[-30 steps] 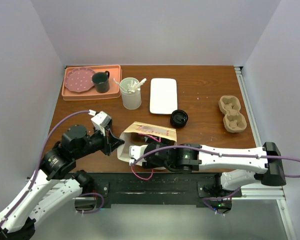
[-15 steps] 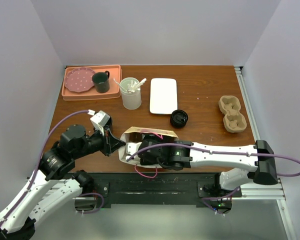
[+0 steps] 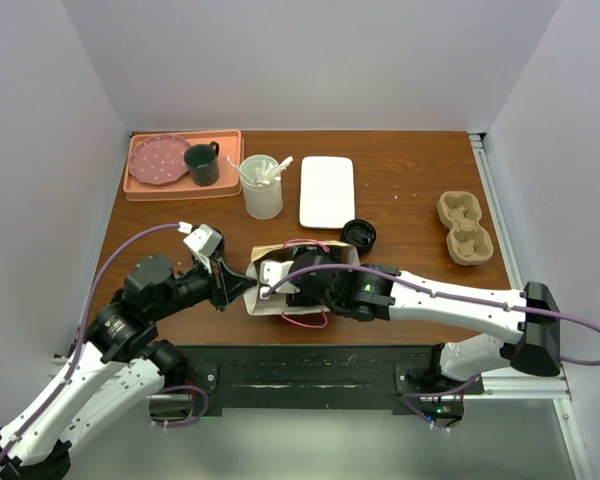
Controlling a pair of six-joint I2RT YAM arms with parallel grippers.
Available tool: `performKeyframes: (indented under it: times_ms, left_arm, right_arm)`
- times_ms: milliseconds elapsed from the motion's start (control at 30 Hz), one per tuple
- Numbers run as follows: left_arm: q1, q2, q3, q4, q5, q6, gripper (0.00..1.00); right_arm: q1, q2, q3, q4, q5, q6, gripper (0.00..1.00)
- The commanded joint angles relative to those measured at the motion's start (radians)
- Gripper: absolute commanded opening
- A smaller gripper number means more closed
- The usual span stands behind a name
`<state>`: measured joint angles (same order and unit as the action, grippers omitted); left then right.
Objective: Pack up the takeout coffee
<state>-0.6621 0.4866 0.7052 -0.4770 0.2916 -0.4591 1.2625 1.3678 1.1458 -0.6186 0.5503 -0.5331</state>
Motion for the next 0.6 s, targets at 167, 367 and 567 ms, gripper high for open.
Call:
performKeyframes:
  times_ms: [167, 367, 567]
  left_arm:
    - [0.001, 0.003, -0.056, 0.138, 0.049, 0.037, 0.0]
    - [-0.001, 0.0, -0.064, 0.143, 0.072, 0.027, 0.0]
    - [-0.001, -0.006, -0.067, 0.14, 0.11, 0.025, 0.0]
  right_arm:
    - [-0.057, -0.122, -0.095, 0.114, -0.078, -0.2, 0.36]
    - [-0.069, -0.113, -0.141, 0.167, -0.084, -0.249, 0.36]
    - [-0.077, -0.11, -0.17, 0.241, -0.151, -0.28, 0.36]
